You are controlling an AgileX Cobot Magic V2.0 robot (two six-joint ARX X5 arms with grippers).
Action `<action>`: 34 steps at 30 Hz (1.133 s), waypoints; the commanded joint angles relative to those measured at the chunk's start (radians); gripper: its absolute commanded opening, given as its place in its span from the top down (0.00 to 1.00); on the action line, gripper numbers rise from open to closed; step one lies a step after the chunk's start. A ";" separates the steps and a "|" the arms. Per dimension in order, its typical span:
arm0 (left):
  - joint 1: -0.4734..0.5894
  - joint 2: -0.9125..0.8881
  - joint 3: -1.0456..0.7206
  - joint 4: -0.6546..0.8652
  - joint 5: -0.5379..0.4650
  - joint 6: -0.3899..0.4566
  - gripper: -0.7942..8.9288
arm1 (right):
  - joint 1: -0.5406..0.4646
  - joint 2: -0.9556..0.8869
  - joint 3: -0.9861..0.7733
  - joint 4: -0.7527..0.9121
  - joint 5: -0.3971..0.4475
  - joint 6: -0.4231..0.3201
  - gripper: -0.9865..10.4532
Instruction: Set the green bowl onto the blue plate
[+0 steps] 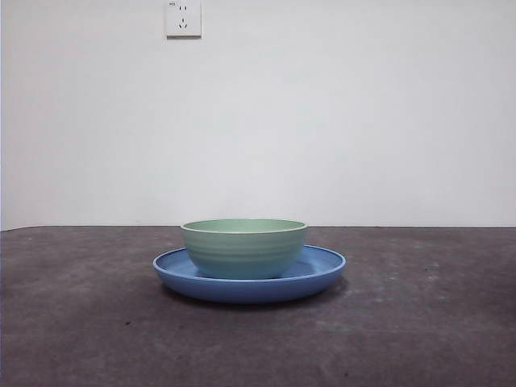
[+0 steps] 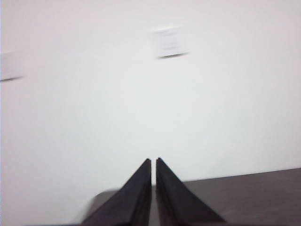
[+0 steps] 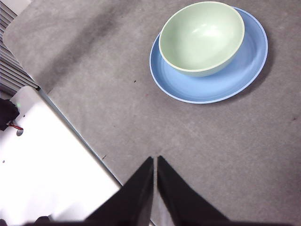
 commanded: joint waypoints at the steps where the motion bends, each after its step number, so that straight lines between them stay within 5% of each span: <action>1: 0.020 -0.066 -0.103 0.000 -0.053 0.002 0.90 | 0.006 0.007 0.021 0.011 -0.002 -0.012 0.91; 15: 0.038 -0.268 -0.497 0.001 -0.062 -0.117 0.90 | 0.006 0.007 0.021 0.011 -0.002 -0.012 0.91; 34: 0.037 -0.305 -0.587 -0.122 -0.060 -0.145 0.90 | 0.006 0.007 0.021 0.011 -0.002 -0.012 0.91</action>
